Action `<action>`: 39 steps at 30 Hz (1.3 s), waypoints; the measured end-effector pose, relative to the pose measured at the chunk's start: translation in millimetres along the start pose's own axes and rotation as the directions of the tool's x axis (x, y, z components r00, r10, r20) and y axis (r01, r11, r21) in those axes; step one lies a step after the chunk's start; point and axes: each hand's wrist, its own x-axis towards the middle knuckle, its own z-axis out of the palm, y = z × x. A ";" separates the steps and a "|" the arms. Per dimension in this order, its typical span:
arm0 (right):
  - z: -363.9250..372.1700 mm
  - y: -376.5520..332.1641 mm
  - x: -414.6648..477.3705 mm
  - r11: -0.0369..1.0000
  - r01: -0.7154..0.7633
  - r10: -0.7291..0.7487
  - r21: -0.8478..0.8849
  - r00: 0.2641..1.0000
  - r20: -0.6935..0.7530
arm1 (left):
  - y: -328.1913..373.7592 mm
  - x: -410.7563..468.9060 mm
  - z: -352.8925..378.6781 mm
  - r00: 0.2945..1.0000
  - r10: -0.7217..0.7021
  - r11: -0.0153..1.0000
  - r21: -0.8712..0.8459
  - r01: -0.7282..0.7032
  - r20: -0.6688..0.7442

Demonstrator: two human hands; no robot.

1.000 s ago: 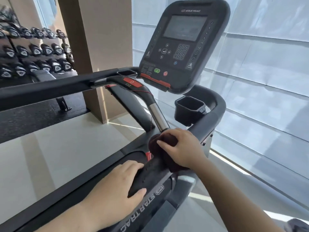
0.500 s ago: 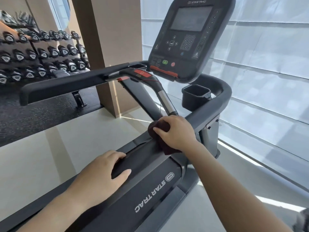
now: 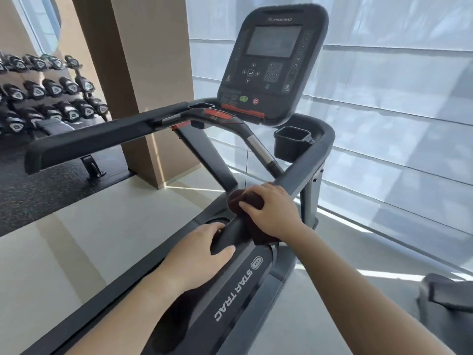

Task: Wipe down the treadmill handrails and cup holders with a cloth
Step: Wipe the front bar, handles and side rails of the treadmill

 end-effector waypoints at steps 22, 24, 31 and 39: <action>62.9 -138.3 -91.5 0.981 -0.182 0.171 -0.061 0.974 -0.151 | -123.2 -40.5 -80.3 0.994 0.083 0.995 -0.055 -0.079 0.068; 56.0 -134.9 -62.5 0.961 -0.245 0.242 -0.126 0.970 -0.038 | -120.9 -25.6 -88.3 0.995 0.084 0.996 -0.029 -0.083 0.053; 50.5 -137.3 -45.1 0.941 -0.282 0.291 -0.190 0.956 0.024 | -117.5 5.2 -101.8 0.985 0.153 0.988 -0.028 -0.151 0.078; 53.7 -126.5 -57.5 0.954 -0.296 0.299 0.046 0.940 -0.166 | -116.7 61.0 -89.9 0.929 0.313 0.949 -0.100 -0.298 0.199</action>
